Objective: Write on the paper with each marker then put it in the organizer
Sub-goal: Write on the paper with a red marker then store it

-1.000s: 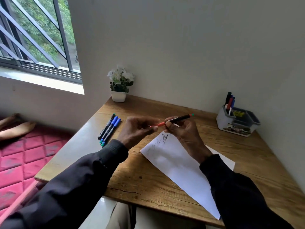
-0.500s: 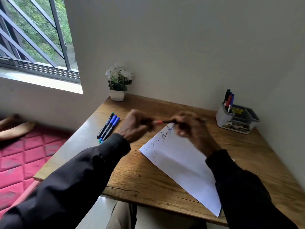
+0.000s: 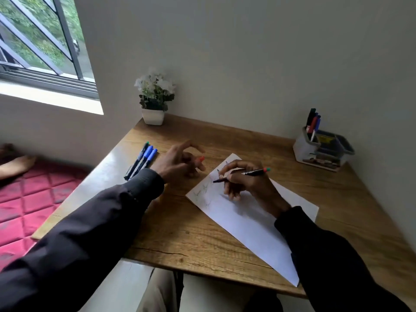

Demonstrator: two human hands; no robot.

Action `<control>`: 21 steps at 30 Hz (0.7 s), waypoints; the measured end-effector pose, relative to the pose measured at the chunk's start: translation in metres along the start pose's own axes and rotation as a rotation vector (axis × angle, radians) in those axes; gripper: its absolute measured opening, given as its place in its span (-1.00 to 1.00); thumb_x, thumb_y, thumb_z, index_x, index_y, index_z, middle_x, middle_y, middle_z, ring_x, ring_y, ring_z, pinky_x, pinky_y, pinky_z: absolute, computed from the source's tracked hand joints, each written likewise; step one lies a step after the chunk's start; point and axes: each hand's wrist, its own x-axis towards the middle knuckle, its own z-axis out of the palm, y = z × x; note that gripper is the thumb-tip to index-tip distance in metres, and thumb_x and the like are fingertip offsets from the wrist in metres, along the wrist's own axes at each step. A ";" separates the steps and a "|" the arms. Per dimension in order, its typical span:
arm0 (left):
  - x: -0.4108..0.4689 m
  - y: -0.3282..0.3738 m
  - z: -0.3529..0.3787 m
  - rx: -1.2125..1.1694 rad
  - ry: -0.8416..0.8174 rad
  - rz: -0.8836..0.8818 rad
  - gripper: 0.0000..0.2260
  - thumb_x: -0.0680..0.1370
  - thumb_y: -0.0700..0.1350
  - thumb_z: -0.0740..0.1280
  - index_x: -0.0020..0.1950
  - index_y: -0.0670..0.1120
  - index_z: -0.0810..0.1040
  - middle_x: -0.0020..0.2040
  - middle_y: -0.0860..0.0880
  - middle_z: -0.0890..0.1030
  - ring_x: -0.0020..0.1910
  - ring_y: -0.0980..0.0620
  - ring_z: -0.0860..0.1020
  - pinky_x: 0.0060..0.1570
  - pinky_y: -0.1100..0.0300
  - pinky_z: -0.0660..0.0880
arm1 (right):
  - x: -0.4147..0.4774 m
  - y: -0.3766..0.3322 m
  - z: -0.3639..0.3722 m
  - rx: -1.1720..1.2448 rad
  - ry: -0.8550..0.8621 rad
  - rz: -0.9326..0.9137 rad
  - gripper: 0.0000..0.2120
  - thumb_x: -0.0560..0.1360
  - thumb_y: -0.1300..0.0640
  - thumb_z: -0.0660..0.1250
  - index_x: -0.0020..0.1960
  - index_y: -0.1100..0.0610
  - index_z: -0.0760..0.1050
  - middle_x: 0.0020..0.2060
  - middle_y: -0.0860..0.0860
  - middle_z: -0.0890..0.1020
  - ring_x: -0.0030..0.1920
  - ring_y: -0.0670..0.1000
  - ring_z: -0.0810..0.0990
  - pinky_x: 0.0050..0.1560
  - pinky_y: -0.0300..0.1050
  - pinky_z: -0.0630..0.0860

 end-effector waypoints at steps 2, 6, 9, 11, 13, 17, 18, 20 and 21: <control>0.002 -0.004 0.002 0.044 0.007 0.017 -0.84 0.60 -0.18 0.36 0.17 -0.06 0.51 -0.03 -0.16 0.71 -0.07 -0.15 0.69 -0.08 0.11 0.66 | -0.002 0.004 0.002 0.029 -0.032 0.000 -0.78 0.62 0.40 0.25 0.10 0.29 0.66 -0.14 0.27 0.73 -0.25 0.27 0.70 -0.29 -0.08 0.59; 0.004 -0.008 0.000 0.106 -0.044 0.035 -0.78 0.59 -0.33 0.33 0.19 -0.11 0.52 0.00 -0.15 0.70 -0.05 -0.04 0.70 -0.05 0.18 0.65 | -0.004 0.012 0.010 -0.012 0.061 -0.026 -0.90 0.58 0.41 0.35 0.00 0.37 0.65 -0.31 0.16 0.69 -0.38 0.10 0.63 -0.39 -0.21 0.51; 0.004 -0.011 -0.001 0.108 -0.088 0.018 -0.77 0.61 -0.28 0.33 0.24 -0.06 0.50 0.01 -0.11 0.71 -0.02 0.06 0.69 0.01 0.21 0.63 | -0.004 0.017 0.011 0.047 0.114 -0.002 -0.92 0.57 0.43 0.33 -0.07 0.43 0.58 -0.42 0.19 0.59 -0.51 0.03 0.50 -0.48 -0.24 0.42; 0.004 -0.012 0.002 0.153 -0.117 0.038 -0.79 0.64 -0.28 0.27 0.23 -0.07 0.53 -0.01 -0.09 0.70 -0.03 0.11 0.67 -0.02 0.26 0.61 | -0.004 0.017 0.010 0.115 0.089 0.001 -0.92 0.58 0.39 0.32 -0.05 0.41 0.57 -0.35 0.32 0.62 -0.50 0.13 0.53 -0.48 -0.19 0.44; 0.003 -0.012 0.004 0.244 -0.137 0.077 -0.80 0.67 -0.26 0.20 0.21 -0.08 0.55 0.01 -0.04 0.67 -0.02 0.12 0.65 -0.03 0.23 0.62 | -0.005 0.017 0.011 0.080 0.058 -0.017 -0.92 0.59 0.40 0.32 -0.04 0.38 0.58 -0.29 0.33 0.66 -0.44 0.18 0.59 -0.45 -0.15 0.48; 0.002 -0.016 0.006 0.328 -0.208 0.063 -0.78 0.71 -0.15 0.15 0.25 -0.01 0.54 0.16 0.10 0.60 0.05 0.11 0.63 0.00 0.18 0.65 | -0.007 0.015 0.014 -0.021 0.068 -0.016 -0.92 0.59 0.40 0.36 -0.08 0.32 0.59 -0.33 0.26 0.65 -0.43 0.13 0.59 -0.47 -0.16 0.47; 0.002 -0.017 0.006 0.329 -0.228 0.065 -0.80 0.70 -0.13 0.18 0.26 0.00 0.54 0.16 0.11 0.59 0.05 0.13 0.63 -0.03 0.21 0.65 | -0.008 0.014 0.014 -0.034 0.073 -0.014 -0.93 0.58 0.40 0.37 -0.08 0.32 0.59 -0.34 0.26 0.65 -0.44 0.13 0.59 -0.47 -0.16 0.47; 0.004 -0.018 0.007 0.375 -0.247 0.103 -0.80 0.66 -0.11 0.28 0.28 -0.02 0.53 0.17 0.11 0.58 0.02 0.17 0.63 -0.07 0.29 0.63 | -0.008 0.012 0.015 -0.055 0.065 -0.018 -0.95 0.55 0.43 0.36 -0.06 0.33 0.56 -0.34 0.27 0.65 -0.45 0.16 0.58 -0.46 -0.12 0.48; 0.005 -0.018 0.006 0.400 -0.248 0.124 -0.77 0.63 -0.12 0.33 0.30 -0.03 0.53 0.18 0.11 0.57 0.02 0.20 0.61 -0.08 0.33 0.62 | -0.007 0.011 0.015 -0.059 0.054 -0.020 -0.95 0.54 0.44 0.36 -0.06 0.34 0.55 -0.34 0.28 0.65 -0.45 0.17 0.58 -0.45 -0.11 0.48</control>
